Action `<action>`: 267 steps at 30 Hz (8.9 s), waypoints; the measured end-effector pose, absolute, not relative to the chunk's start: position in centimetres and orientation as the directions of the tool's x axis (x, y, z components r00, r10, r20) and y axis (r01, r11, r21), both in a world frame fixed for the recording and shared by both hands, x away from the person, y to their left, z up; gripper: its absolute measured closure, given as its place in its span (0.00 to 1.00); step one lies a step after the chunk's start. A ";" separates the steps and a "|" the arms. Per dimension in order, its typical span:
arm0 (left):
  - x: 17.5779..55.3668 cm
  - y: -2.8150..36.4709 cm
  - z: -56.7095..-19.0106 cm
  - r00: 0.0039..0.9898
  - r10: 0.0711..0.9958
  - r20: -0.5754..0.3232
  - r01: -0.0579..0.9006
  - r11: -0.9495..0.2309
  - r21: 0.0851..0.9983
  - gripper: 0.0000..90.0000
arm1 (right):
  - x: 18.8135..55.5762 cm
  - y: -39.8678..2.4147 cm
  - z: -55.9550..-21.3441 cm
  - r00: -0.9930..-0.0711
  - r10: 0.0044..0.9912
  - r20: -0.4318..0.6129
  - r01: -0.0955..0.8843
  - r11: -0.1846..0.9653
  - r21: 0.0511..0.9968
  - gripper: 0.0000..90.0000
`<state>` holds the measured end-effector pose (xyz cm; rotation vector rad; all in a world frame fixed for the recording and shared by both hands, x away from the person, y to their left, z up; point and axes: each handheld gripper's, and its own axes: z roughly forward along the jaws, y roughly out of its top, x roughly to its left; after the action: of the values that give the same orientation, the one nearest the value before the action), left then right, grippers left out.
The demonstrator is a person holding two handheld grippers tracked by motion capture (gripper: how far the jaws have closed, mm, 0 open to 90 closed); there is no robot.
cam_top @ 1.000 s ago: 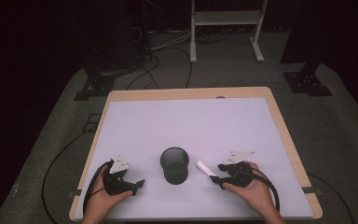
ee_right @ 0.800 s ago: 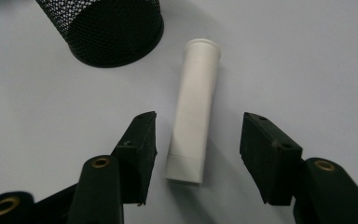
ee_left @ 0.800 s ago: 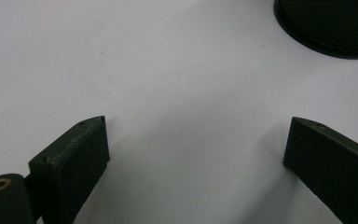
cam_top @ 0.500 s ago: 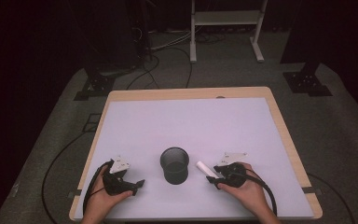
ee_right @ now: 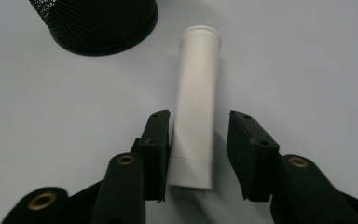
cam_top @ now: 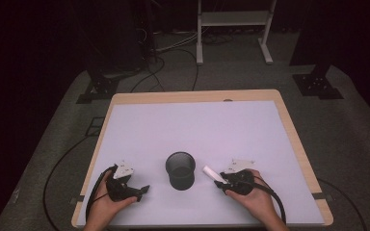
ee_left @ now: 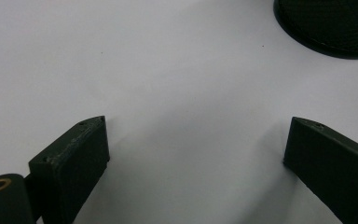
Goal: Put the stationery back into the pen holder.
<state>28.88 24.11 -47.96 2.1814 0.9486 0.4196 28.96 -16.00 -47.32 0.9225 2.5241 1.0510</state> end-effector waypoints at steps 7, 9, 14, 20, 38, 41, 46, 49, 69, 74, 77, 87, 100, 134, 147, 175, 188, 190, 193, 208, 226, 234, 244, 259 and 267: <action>28.9 24.1 -48.0 0.678 0.735 0.013 0.505 -0.478 0.719 0.07 | 29.0 -16.1 -47.3 -0.762 0.647 0.010 0.460 0.531 0.711 0.71; 28.9 24.1 -48.0 0.678 0.735 0.013 0.505 -0.478 0.719 0.07 | 29.0 -16.2 -47.4 -0.762 0.647 0.006 0.456 0.530 0.715 0.73; 28.9 24.1 -48.0 0.677 0.735 0.013 0.505 -0.478 0.719 0.07 | 29.0 -16.2 -47.4 -0.759 0.651 0.009 0.457 0.523 0.719 0.78; 28.9 24.1 -48.0 0.678 0.735 0.013 0.505 -0.478 0.719 0.07 | 29.0 -16.2 -47.4 -0.755 0.655 0.020 0.466 0.515 0.720 0.78; 28.9 24.1 -48.0 0.677 0.735 0.012 0.505 -0.478 0.719 0.07 | 28.7 -17.3 -45.4 -0.761 0.644 0.080 0.465 0.455 0.760 0.78; 28.9 24.1 -48.0 0.677 0.735 0.013 0.505 -0.478 0.719 0.07 | 28.7 -17.3 -45.2 -0.764 0.640 0.086 0.463 0.450 0.763 0.78; 28.9 24.1 -48.0 0.677 0.736 0.014 0.505 -0.478 0.719 0.07 | 28.5 -17.4 -44.4 -0.765 0.638 0.093 0.461 0.441 0.770 0.78; 28.9 24.1 -48.0 0.677 0.736 0.013 0.505 -0.478 0.719 0.07 | 28.3 -17.7 -43.8 -0.766 0.637 0.091 0.454 0.435 0.778 0.78; 28.9 24.1 -48.0 0.677 0.736 0.013 0.505 -0.478 0.719 0.07 | 28.5 -17.3 -40.8 -0.789 0.609 0.080 0.411 0.427 0.805 0.78; 28.9 24.1 -48.0 0.677 0.735 0.013 0.505 -0.478 0.718 0.07 | 28.7 -17.2 -40.0 -0.799 0.597 0.071 0.395 0.431 0.811 0.78; 28.9 24.1 -48.0 0.677 0.736 0.013 0.505 -0.478 0.718 0.07 | 28.7 -17.1 -39.7 -0.803 0.592 0.070 0.390 0.434 0.812 0.78; 28.9 24.1 -48.0 0.677 0.735 0.012 0.505 -0.477 0.719 0.07 | 29.1 -16.2 -38.4 -0.822 0.567 0.056 0.363 0.445 0.819 0.78; 28.9 24.1 -48.0 0.676 0.737 0.010 0.508 -0.476 0.718 0.07 | 29.5 -14.3 -37.4 -0.850 0.525 0.044 0.336 0.476 0.812 0.78; 28.9 24.1 -47.9 0.676 0.736 0.009 0.509 -0.476 0.717 0.06 | 31.6 -9.3 -37.3 -0.882 0.469 0.050 0.335 0.548 0.766 0.78; 28.9 24.1 -47.9 0.677 0.736 0.009 0.509 -0.476 0.717 0.07 | 31.8 -8.6 -37.5 -0.887 0.458 0.053 0.332 0.554 0.764 0.78; 28.9 24.1 -48.0 0.675 0.737 0.006 0.510 -0.473 0.719 0.06 | 33.1 -6.3 -37.5 -0.900 0.431 0.072 0.325 0.552 0.768 0.85; 28.9 24.1 -48.0 0.676 0.737 0.007 0.509 -0.474 0.718 0.06 | 32.8 -8.0 -37.1 -0.887 0.460 0.043 0.322 0.548 0.772 0.80; 28.9 24.1 -48.0 0.676 0.737 0.007 0.509 -0.474 0.718 0.06 | 32.8 -8.4 -37.1 -0.883 0.468 0.039 0.323 0.545 0.774 0.78; 28.9 24.1 -48.0 0.677 0.736 0.008 0.509 -0.476 0.717 0.06 | 32.8 -9.0 -37.2 -0.879 0.475 0.036 0.323 0.538 0.779 0.71; 28.9 24.1 -47.9 0.678 0.735 0.011 0.507 -0.479 0.716 0.06 | 32.5 -11.5 -38.1 -0.862 0.506 0.022 0.327 0.522 0.788 0.41; 28.9 24.1 -48.0 0.677 0.736 0.011 0.506 -0.476 0.720 0.06 | 31.6 -15.0 -39.2 -0.827 0.562 0.027 0.359 0.490 0.794 0.30; 28.9 24.1 -48.0 0.678 0.735 0.012 0.506 -0.478 0.718 0.06 | 31.1 -17.0 -40.3 -0.800 0.599 0.034 0.395 0.484 0.781 0.28; 28.9 24.1 -48.0 0.678 0.735 0.012 0.506 -0.478 0.718 0.06 | 30.7 -18.7 -41.6 -0.767 0.640 0.043 0.433 0.468 0.770 0.25; 28.9 24.1 -48.0 0.678 0.735 0.012 0.506 -0.478 0.718 0.06 | 30.2 -21.7 -43.7 -0.721 0.691 0.040 0.473 0.450 0.757 0.24; 28.9 24.1 -48.0 0.678 0.735 0.012 0.505 -0.478 0.718 0.06 | 29.8 -23.1 -45.2 -0.697 0.716 0.043 0.502 0.444 0.742 0.23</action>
<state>28.90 24.12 -47.97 2.1816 0.9492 0.4178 29.79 -23.11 -45.15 1.0493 2.4223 1.1038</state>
